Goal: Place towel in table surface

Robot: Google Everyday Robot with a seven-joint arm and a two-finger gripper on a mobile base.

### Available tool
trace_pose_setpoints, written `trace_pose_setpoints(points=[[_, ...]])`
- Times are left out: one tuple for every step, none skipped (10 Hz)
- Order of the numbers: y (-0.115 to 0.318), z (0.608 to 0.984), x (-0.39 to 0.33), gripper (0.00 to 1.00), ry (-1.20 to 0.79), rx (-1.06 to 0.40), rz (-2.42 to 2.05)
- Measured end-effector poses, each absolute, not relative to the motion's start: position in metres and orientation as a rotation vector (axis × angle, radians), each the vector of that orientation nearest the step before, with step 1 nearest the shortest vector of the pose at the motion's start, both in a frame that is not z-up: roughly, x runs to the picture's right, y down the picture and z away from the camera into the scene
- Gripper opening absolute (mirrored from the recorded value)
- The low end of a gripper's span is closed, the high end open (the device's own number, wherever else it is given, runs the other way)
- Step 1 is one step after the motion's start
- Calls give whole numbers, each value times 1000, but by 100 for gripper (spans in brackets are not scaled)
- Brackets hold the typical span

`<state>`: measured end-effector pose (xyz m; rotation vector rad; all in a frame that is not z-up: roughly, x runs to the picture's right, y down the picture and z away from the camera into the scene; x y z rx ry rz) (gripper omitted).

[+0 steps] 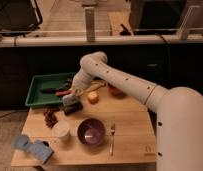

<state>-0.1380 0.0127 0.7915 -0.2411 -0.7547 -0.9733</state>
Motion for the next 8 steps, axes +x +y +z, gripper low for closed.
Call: trace_pose_setpoints(points=[[22, 787, -131, 2, -760, -261, -979], [31, 786, -129, 2, -762, -282, -989], [58, 789, -110, 2, -750, -340, -965], [71, 791, -102, 2, -744, -369, -946], [79, 792, -95, 2, -741, -386, -928], [88, 794, -83, 2, -733, -403, -903], [96, 794, -70, 2, -725, -419, -869], [102, 795, -62, 2, -720, -429, -844]])
